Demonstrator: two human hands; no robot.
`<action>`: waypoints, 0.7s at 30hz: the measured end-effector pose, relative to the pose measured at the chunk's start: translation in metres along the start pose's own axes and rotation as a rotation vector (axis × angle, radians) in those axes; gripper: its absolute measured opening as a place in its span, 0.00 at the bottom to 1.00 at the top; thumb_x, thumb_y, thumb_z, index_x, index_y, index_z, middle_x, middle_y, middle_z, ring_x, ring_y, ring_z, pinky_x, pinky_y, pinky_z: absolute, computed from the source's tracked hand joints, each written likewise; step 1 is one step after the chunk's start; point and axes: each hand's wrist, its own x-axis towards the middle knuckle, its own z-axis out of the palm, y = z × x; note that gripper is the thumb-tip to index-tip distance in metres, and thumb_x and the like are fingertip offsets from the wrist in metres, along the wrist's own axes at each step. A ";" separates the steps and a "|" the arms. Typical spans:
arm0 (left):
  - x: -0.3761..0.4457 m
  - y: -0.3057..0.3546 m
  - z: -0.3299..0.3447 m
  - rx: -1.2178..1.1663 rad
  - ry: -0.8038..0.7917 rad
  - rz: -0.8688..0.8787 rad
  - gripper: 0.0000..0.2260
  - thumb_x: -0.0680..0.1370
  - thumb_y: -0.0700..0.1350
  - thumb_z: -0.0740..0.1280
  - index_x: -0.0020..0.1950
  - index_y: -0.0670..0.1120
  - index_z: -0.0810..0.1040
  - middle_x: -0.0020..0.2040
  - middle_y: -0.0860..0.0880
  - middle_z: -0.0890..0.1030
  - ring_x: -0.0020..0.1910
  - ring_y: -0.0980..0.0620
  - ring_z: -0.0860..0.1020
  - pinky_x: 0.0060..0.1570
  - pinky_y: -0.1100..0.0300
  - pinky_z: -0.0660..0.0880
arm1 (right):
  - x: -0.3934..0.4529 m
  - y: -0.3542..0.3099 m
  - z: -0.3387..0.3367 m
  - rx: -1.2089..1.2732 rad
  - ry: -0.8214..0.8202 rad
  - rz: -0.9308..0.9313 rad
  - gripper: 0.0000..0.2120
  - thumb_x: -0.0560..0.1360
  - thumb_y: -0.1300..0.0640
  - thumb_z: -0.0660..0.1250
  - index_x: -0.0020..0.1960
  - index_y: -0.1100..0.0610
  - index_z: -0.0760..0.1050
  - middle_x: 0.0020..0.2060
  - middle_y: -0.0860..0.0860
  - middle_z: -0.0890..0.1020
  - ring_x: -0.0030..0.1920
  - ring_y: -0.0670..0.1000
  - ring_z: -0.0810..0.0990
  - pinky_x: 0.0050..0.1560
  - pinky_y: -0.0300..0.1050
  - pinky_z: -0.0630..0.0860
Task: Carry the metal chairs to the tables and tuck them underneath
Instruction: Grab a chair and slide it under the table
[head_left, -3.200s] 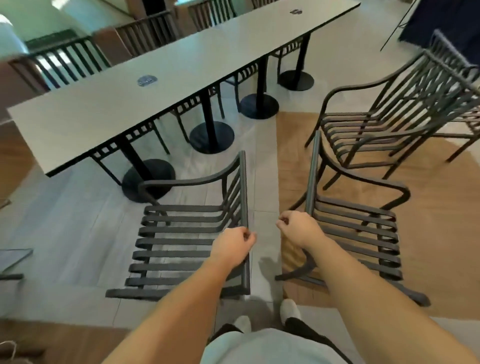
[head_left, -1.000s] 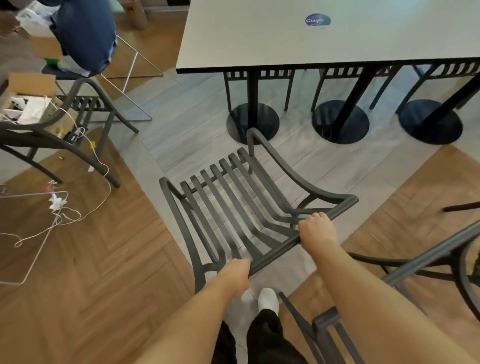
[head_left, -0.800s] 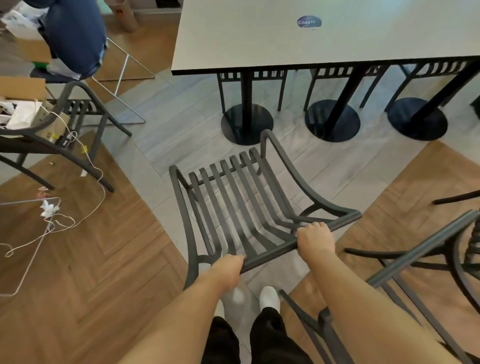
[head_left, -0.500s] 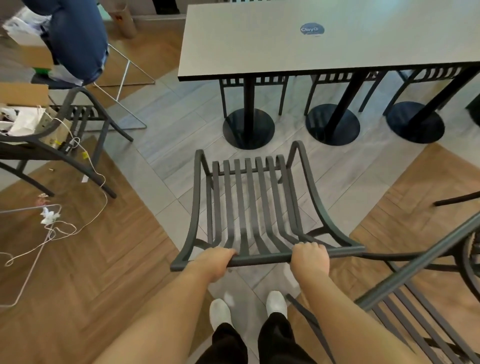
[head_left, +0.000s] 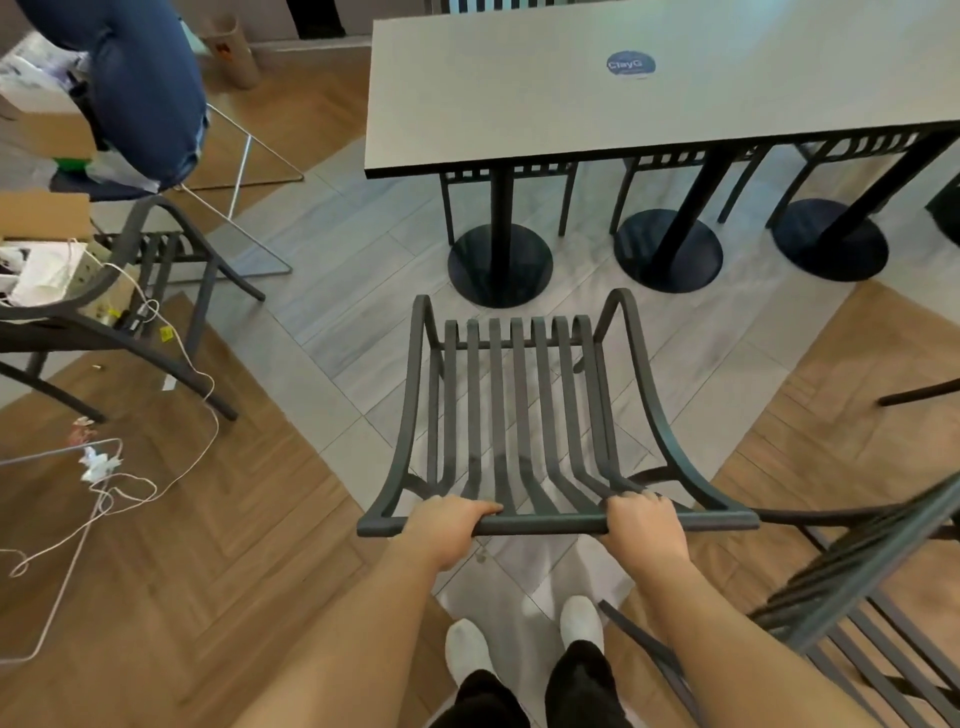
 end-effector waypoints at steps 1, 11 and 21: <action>0.005 -0.002 -0.005 0.007 0.001 0.005 0.29 0.84 0.38 0.60 0.78 0.66 0.64 0.54 0.50 0.79 0.50 0.48 0.79 0.53 0.49 0.81 | 0.007 -0.001 -0.004 -0.007 0.004 0.005 0.16 0.81 0.40 0.63 0.58 0.50 0.79 0.53 0.49 0.82 0.57 0.53 0.78 0.60 0.49 0.72; 0.088 -0.013 -0.074 0.027 0.035 0.010 0.29 0.82 0.38 0.64 0.78 0.64 0.66 0.59 0.49 0.80 0.56 0.46 0.79 0.57 0.46 0.80 | 0.100 0.008 -0.065 -0.026 0.037 0.056 0.16 0.79 0.41 0.67 0.57 0.53 0.79 0.50 0.51 0.81 0.55 0.54 0.77 0.59 0.49 0.72; 0.192 -0.027 -0.175 -0.010 0.030 -0.065 0.26 0.84 0.40 0.63 0.75 0.66 0.67 0.55 0.54 0.81 0.46 0.53 0.80 0.51 0.51 0.82 | 0.224 0.026 -0.137 0.002 0.070 0.004 0.16 0.80 0.41 0.66 0.56 0.53 0.79 0.51 0.51 0.82 0.56 0.55 0.78 0.60 0.50 0.71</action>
